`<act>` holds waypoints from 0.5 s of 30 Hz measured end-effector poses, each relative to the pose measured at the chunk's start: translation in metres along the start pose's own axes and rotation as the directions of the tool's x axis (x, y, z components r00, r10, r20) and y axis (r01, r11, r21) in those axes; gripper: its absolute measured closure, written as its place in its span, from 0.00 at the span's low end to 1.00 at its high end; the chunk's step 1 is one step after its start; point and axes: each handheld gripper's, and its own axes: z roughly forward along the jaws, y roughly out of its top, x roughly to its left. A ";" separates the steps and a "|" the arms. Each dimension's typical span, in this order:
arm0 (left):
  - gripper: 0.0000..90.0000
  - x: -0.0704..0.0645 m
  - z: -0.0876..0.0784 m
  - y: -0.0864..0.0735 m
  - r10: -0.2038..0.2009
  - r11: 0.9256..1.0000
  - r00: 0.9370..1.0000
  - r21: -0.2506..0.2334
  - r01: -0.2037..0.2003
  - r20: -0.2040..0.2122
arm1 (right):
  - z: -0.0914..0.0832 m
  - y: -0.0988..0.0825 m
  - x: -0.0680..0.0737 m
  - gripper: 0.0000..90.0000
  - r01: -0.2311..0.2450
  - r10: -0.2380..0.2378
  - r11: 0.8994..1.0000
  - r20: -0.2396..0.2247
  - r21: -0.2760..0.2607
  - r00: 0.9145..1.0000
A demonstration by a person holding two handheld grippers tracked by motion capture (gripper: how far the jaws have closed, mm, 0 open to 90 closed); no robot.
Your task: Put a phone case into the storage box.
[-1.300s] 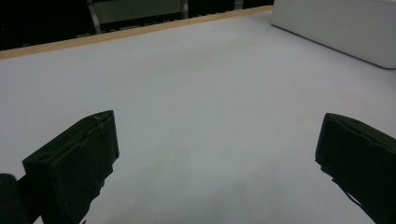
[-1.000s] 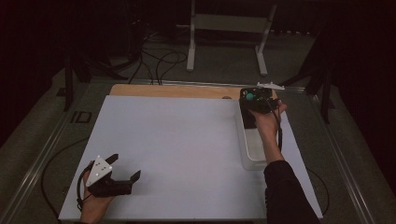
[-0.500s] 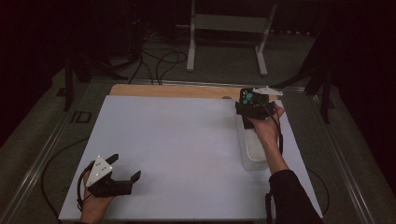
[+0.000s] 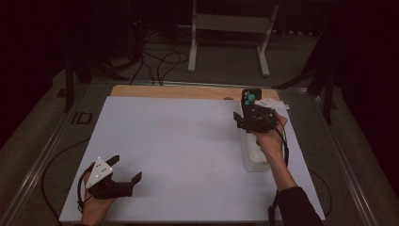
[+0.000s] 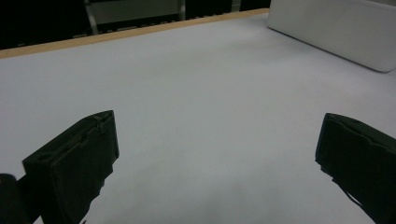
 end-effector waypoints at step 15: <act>0.00 -0.001 -0.001 0.001 0.000 1.000 1.000 -0.006 0.000 -0.001 | -0.042 -0.043 0.019 0.10 -0.012 0.007 0.998 -0.073 -0.066 0.997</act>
